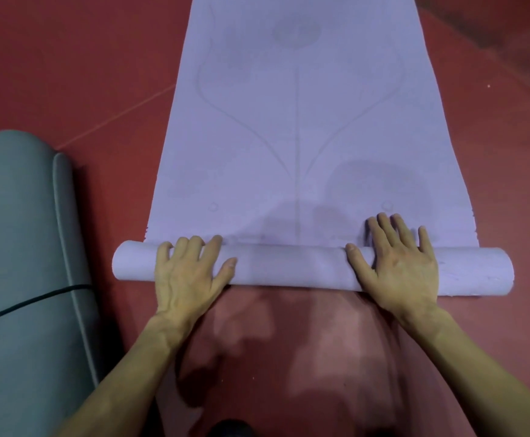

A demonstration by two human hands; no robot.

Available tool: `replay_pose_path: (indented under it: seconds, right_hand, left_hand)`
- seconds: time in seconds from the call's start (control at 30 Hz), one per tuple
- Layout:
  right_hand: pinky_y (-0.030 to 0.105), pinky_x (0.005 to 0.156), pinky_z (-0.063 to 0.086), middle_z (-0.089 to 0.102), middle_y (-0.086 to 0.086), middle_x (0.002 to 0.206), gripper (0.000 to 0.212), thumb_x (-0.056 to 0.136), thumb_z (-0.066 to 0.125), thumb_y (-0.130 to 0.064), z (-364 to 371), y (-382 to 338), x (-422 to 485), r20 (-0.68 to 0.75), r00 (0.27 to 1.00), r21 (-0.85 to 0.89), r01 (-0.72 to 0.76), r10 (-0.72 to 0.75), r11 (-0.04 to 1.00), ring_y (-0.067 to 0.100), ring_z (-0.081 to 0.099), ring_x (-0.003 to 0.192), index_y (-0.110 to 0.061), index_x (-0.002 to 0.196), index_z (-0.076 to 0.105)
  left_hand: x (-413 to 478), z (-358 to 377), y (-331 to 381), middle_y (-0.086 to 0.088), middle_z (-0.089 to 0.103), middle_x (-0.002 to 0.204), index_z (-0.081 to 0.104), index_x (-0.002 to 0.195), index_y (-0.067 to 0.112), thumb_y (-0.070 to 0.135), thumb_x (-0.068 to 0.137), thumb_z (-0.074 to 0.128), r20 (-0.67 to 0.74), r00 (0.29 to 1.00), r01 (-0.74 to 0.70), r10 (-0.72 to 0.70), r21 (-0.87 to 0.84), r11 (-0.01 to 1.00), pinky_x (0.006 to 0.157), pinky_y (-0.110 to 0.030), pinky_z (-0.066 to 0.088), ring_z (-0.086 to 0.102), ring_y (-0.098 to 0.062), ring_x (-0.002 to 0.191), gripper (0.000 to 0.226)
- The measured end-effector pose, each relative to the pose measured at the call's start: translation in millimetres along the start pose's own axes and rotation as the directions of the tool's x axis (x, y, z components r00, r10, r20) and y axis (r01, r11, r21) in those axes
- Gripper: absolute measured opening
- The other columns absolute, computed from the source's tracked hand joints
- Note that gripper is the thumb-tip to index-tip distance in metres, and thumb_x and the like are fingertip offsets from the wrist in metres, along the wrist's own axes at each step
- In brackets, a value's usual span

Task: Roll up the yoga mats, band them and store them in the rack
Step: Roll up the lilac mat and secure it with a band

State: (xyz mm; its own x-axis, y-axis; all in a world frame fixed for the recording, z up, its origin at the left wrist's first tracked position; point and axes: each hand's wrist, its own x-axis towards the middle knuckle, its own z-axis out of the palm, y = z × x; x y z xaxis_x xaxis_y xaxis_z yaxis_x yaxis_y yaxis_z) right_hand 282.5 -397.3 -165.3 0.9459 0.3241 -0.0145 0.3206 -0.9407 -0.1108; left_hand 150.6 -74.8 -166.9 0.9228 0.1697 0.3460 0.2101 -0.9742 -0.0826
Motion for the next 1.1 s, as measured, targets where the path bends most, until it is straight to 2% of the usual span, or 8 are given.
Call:
replay_pose_path:
  seconds: [0.1,0.17,0.23,0.33,0.53,0.7,0.8,1.1]
  right_hand:
    - [0.053,0.125,0.018,0.049,0.005,0.158,0.081,0.098,0.024,-0.068,1.2,0.3,-1.3,-0.006,1.000,0.002,0.014,-0.014,1.000,0.028,0.037,0.151,-0.012,0.148,0.052]
    - [0.053,0.124,0.019,0.050,0.006,0.157,0.080,0.098,0.025,-0.068,2.5,0.3,-0.4,-0.011,1.000,-0.002,0.018,-0.018,1.000,0.028,0.038,0.150,-0.012,0.147,0.053]
    - [0.054,0.123,0.020,0.050,0.007,0.157,0.079,0.098,0.025,-0.068,2.9,0.3,1.4,-0.018,0.999,-0.007,0.028,-0.028,1.000,0.028,0.038,0.150,-0.012,0.147,0.054]
    - [0.056,0.123,0.021,0.048,0.007,0.159,0.079,0.098,0.025,-0.067,2.4,1.3,5.3,-0.032,0.999,-0.006,0.044,-0.044,0.999,0.028,0.036,0.151,-0.012,0.148,0.053]
    - [0.066,0.122,0.008,0.047,0.012,0.159,0.059,0.104,0.038,-0.048,-18.8,-22.0,-13.5,-0.194,0.980,0.007,0.047,-0.045,0.999,0.034,0.032,0.154,-0.009,0.143,0.056]
    - [0.064,0.122,0.018,0.057,0.008,0.150,0.065,0.101,0.040,-0.059,5.8,-33.1,-38.5,-0.177,0.981,0.037,0.085,-0.077,0.996,0.033,0.045,0.146,-0.015,0.145,0.059]
    - [0.061,0.121,0.022,0.065,0.003,0.141,0.063,0.102,0.037,-0.062,4.8,-30.9,-19.3,-0.150,0.987,0.041,0.069,-0.062,0.997,0.031,0.051,0.140,-0.019,0.138,0.065]
    - [0.059,0.121,0.021,0.062,-0.001,0.144,0.063,0.103,0.029,-0.064,2.2,-31.9,-2.2,-0.082,0.995,-0.031,0.047,-0.049,0.998,0.027,0.048,0.142,-0.023,0.136,0.064]
  left_hand:
    - [-5.8,-0.3,0.6,-0.011,0.066,0.094,0.073,0.122,0.012,0.052,0.107,0.036,-0.002,0.999,0.043,-0.043,-0.057,0.997,0.089,-0.050,0.040,0.061,-0.035,0.087,0.057]
    - [-7.2,2.3,5.2,-0.011,0.068,0.114,0.069,0.133,0.014,0.050,0.107,0.032,0.089,0.992,0.102,-0.091,-0.137,0.985,0.106,-0.052,0.038,0.063,-0.034,0.108,0.057]
    - [-8.1,4.0,9.4,-0.011,0.061,0.143,0.060,0.146,0.016,0.047,0.107,0.031,0.159,0.979,0.150,-0.129,-0.133,0.980,0.125,-0.052,0.020,0.051,-0.030,0.139,0.057]
    - [-6.6,4.8,11.6,-0.008,0.046,0.160,0.051,0.154,0.019,0.047,0.107,0.029,0.217,0.965,0.172,-0.145,-0.113,0.978,0.129,-0.054,0.005,0.033,-0.027,0.154,0.058]
    - [1.8,7.4,12.2,-0.007,0.051,0.156,0.055,0.151,0.021,0.049,0.106,0.024,0.279,0.943,0.214,-0.181,-0.091,0.973,0.128,-0.054,0.010,0.037,-0.026,0.152,0.061]
    - [8.9,10.3,7.9,-0.006,0.055,0.153,0.057,0.149,0.022,0.050,0.104,0.023,0.324,0.928,0.219,-0.181,-0.085,0.972,0.128,-0.051,0.008,0.040,-0.025,0.150,0.063]
    - [22.6,12.4,6.2,-0.006,0.060,0.148,0.064,0.142,0.021,0.050,0.102,0.025,0.337,0.924,0.226,-0.179,-0.106,0.968,0.126,-0.053,0.019,0.047,-0.026,0.145,0.063]
    - [13.2,4.3,30.0,-0.004,0.062,0.145,0.064,0.141,0.013,0.040,0.109,0.034,0.075,0.992,0.108,-0.097,-0.160,0.981,0.125,-0.059,0.020,0.051,-0.029,0.141,0.051]
